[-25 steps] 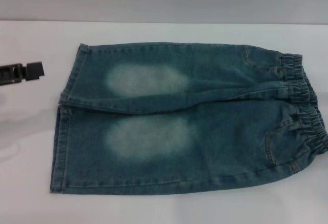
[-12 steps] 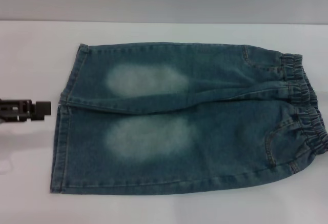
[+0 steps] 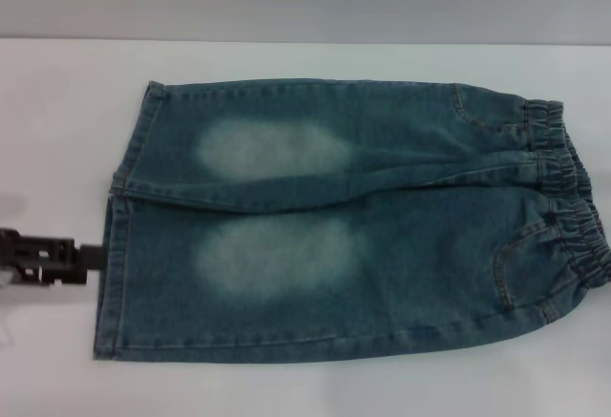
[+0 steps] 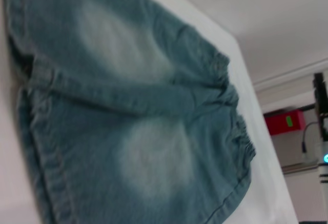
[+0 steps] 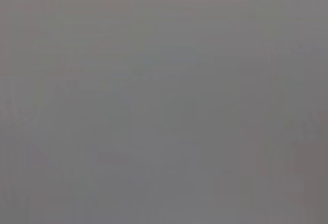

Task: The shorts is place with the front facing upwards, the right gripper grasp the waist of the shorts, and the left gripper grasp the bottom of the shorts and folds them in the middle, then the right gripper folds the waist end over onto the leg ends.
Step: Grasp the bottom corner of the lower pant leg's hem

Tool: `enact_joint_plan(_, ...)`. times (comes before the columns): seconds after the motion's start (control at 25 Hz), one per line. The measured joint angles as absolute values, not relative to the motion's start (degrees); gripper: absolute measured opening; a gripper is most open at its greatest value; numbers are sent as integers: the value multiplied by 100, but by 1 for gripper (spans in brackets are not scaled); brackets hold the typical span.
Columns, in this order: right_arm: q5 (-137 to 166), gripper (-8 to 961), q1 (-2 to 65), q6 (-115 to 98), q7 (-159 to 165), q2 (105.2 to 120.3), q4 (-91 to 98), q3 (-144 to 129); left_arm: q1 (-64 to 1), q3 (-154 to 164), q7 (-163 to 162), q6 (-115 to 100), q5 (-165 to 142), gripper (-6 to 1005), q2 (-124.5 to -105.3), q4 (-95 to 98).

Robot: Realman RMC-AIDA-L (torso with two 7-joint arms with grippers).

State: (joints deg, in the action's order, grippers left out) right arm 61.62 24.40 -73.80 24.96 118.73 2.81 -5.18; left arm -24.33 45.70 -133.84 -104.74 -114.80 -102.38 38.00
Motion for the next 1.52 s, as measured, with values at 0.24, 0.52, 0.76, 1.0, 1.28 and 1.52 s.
enact_joint_plan(0.24, 6162, 540, 2477, -7318, 2495, 11873, 281, -518, -2504, 4568, -13400, -10323, -12013, 723, -10362, 3511)
enact_joint_plan(0.52, 6162, 539, 2521, -7223, 2492, 11873, 281, -525, -2457, 4561, -13460, -10102, -12365, 723, -10503, 3500)
enact_joint_plan(0.76, 6161, 540, 2532, -7214, 2444, 11873, 280, -601, -2411, 4561, -13508, -9934, -12574, 723, -10539, 3498)
enact_joint_plan(1.0, 6161, 540, 2531, -7206, 2348, 11873, 273, -638, -2408, 4561, -13534, -9836, -12668, 723, -10571, 3497)
enact_joint_plan(1.28, 6161, 539, 2531, -7192, 2346, 11873, 272, -664, -2414, 4569, -13584, -9776, -12674, 723, -10572, 3489)
enact_joint_plan(1.52, 6161, 539, 2539, -7137, 2339, 11873, 272, -668, -2455, 4571, -13608, -9755, -12676, 723, -10571, 3489)
